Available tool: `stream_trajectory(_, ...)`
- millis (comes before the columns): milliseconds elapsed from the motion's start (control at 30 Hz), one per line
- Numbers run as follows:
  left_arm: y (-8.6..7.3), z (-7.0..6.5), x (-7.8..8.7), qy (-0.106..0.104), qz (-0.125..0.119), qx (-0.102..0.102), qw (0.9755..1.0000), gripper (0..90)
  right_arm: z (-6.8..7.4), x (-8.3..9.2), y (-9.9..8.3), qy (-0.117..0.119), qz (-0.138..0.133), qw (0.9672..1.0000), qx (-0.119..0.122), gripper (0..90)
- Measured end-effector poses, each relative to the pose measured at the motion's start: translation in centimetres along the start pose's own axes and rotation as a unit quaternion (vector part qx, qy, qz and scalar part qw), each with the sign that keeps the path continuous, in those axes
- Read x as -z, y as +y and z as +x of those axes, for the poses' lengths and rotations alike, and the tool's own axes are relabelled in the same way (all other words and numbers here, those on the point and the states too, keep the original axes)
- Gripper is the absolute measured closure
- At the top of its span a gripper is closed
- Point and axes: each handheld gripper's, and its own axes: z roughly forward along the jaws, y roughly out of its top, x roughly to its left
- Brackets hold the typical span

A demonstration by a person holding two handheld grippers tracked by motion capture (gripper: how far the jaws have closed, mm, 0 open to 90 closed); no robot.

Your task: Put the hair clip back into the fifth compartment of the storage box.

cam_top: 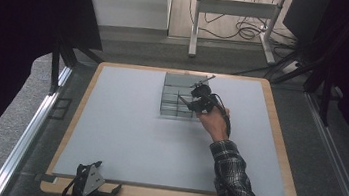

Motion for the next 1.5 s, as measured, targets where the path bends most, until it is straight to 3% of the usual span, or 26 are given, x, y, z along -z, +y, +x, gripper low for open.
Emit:
stream_trajectory(967, 0.0, 0.0, 0.0, -0.001, 0.0, 0.0, 1.0, 0.0, -0.2, -2.8, -0.2, -0.007, 0.015, 0.9999, -0.002, 75.5)
stream_trajectory(1500, 0.0, 0.0, 0.0, -0.001, 0.0, 0.0, 1.0, 0.0, -0.2, -2.3, -0.1, -0.009, 0.006, 0.9999, -0.006, 70.6)
